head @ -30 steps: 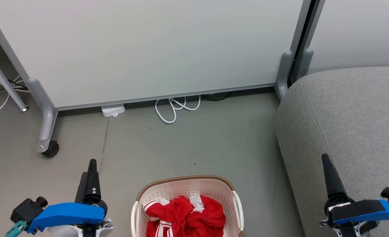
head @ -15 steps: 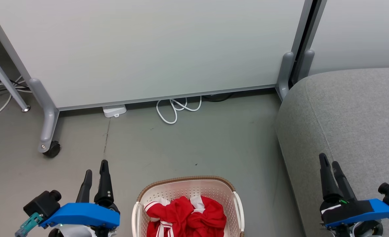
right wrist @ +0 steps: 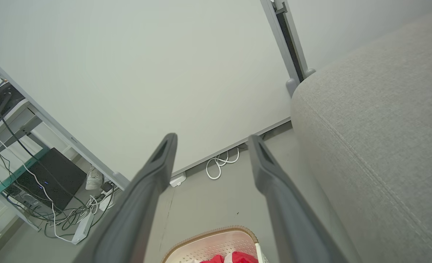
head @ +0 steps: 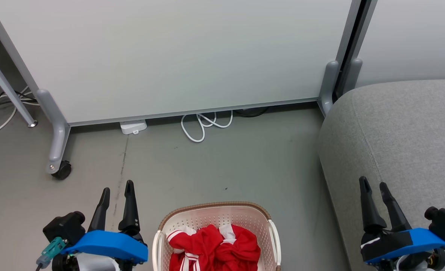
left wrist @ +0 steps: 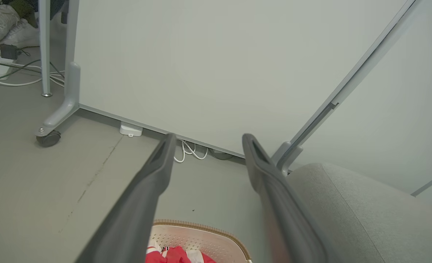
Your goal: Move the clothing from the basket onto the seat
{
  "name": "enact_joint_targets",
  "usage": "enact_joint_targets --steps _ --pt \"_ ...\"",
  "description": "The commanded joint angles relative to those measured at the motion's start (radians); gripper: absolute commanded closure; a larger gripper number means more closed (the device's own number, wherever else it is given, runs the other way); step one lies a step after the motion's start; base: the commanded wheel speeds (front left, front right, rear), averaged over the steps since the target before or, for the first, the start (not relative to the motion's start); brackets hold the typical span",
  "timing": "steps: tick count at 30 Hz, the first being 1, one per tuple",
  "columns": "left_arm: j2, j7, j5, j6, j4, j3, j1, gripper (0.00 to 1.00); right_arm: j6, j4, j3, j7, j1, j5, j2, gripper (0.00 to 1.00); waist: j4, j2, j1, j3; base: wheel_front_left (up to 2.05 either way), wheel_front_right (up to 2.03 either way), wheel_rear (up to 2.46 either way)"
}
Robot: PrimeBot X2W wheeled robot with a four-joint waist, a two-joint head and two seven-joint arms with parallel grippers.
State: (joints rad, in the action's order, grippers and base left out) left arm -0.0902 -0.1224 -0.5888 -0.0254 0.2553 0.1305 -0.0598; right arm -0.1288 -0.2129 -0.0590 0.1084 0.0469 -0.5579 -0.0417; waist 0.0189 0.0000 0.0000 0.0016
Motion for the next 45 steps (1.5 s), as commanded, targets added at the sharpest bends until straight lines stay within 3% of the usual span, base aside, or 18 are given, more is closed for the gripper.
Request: enact_joint_targets --steps 1,19,45 --pt "-0.009 -0.009 0.024 0.005 -0.011 0.006 -0.021 0.0 -0.002 0.014 -0.001 0.008 0.0 0.03 -0.008 0.0 0.001 0.0 0.0 0.0 0.0 0.0 0.0" --pt "-0.02 -0.055 0.181 0.031 0.0 0.032 -0.018 0.0 -0.002 0.01 -0.01 0.03 -0.004 0.243 -0.009 0.0 0.006 0.0 0.0 0.0 0.0 0.0 0.0" --pt "0.003 -0.111 0.329 0.01 0.039 0.017 -0.012 0.0 -0.003 0.003 -0.022 0.078 -0.008 0.46 -0.01 0.0 0.011 0.0 0.0 -0.002 0.0 0.0 0.0"
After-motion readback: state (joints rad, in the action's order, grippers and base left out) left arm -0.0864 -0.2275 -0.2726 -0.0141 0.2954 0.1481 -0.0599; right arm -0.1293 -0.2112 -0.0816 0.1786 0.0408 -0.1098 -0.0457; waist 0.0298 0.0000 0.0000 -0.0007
